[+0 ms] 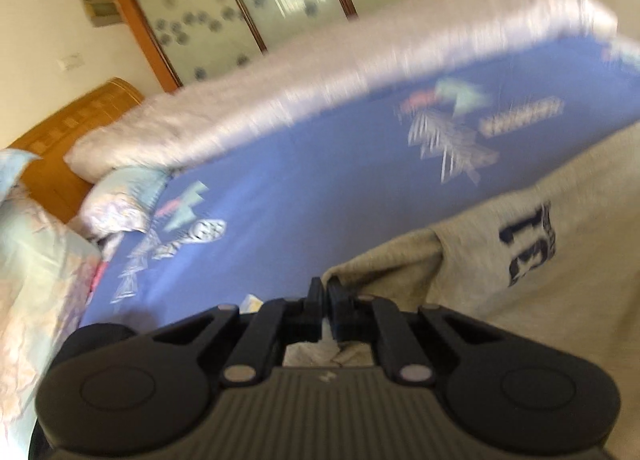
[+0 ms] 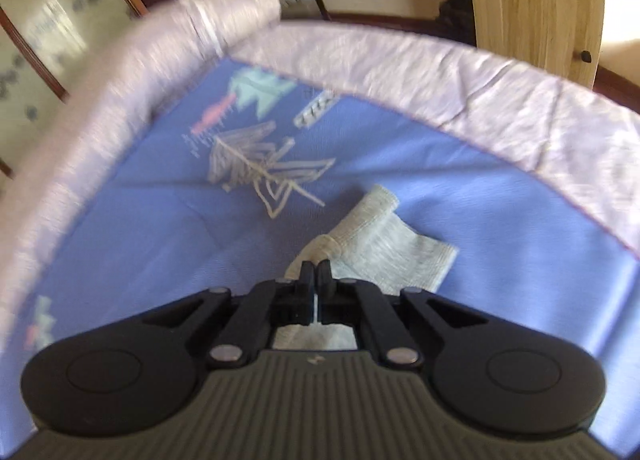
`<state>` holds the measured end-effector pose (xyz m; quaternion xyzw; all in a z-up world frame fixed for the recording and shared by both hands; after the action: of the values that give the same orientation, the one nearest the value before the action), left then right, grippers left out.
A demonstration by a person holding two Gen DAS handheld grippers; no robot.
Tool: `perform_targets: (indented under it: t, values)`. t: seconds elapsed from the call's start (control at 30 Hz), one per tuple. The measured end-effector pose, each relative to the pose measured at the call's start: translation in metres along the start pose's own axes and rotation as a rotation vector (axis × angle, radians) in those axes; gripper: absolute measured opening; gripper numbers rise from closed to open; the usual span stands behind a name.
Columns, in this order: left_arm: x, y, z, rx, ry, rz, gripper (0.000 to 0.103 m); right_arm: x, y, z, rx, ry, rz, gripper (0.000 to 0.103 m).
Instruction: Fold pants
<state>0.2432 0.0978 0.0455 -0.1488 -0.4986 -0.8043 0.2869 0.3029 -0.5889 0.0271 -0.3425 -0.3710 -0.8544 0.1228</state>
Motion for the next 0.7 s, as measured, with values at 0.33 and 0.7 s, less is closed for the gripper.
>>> perform_targets:
  t: [0.33,0.7]
  values:
    - [0.157,-0.098,0.045,0.149,-0.053,-0.037,0.005,0.213,-0.075,-0.111,-0.115,0.163,-0.093,0.003]
    - [0.186,-0.206,0.021,0.177,-0.099,0.132,0.009,0.238,-0.188,-0.212,-0.276,0.038,-0.040,0.005]
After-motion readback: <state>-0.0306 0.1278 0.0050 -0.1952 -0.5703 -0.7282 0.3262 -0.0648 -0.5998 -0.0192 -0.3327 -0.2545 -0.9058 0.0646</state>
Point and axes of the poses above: each gripper's, at about its wrist camera, not at the fingertips, and x roughly against the way its jaws point, z to its left, y to its top, the point moved 4 cm from there along -x, roughly the way its jaws point, and after that the axes turned 9 degrees about y, right-handed, at the moved point
